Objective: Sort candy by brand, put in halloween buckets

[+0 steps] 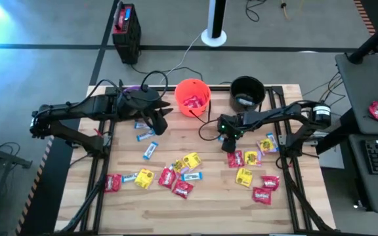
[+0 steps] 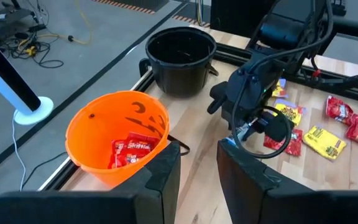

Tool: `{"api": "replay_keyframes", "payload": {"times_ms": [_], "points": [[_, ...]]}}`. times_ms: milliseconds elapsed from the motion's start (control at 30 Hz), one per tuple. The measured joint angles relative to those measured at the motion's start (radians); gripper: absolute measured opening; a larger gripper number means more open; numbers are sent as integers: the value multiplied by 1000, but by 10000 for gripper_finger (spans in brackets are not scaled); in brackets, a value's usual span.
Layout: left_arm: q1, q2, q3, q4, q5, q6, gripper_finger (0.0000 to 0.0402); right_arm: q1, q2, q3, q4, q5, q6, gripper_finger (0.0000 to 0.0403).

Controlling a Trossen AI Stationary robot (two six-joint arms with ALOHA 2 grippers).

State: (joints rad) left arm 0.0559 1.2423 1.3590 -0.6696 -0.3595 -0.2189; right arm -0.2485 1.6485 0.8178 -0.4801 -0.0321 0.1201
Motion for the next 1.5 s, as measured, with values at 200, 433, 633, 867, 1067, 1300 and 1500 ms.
{"api": "replay_keyframes", "payload": {"times_ms": [200, 433, 633, 867, 1067, 1300, 1500], "points": [[0, 0, 0, 0, 0, -2, 91, 1, 43, 0, 1, 3, -27, 86], [0, 0, 0, 0, 0, 14, 91, 0, -21, -2, 14, -31, 15, 36], [0, 0, 0, 0, 0, 42, 91, -1, -153, -10, -16, -35, 75, 8], [0, 0, 0, 0, 0, 63, 91, -1, -254, -3, 0, -76, 159, 6], [0, 0, 0, 1, 0, 73, 91, -1, -314, 4, 16, -83, 187, 7], [0, 0, 0, 1, -31, 80, 91, -1, -376, 2, 188, -145, 248, 8], [1, 0, 0, 1, -45, 86, 91, -1, -350, 0, 195, -27, 253, 9]]}}
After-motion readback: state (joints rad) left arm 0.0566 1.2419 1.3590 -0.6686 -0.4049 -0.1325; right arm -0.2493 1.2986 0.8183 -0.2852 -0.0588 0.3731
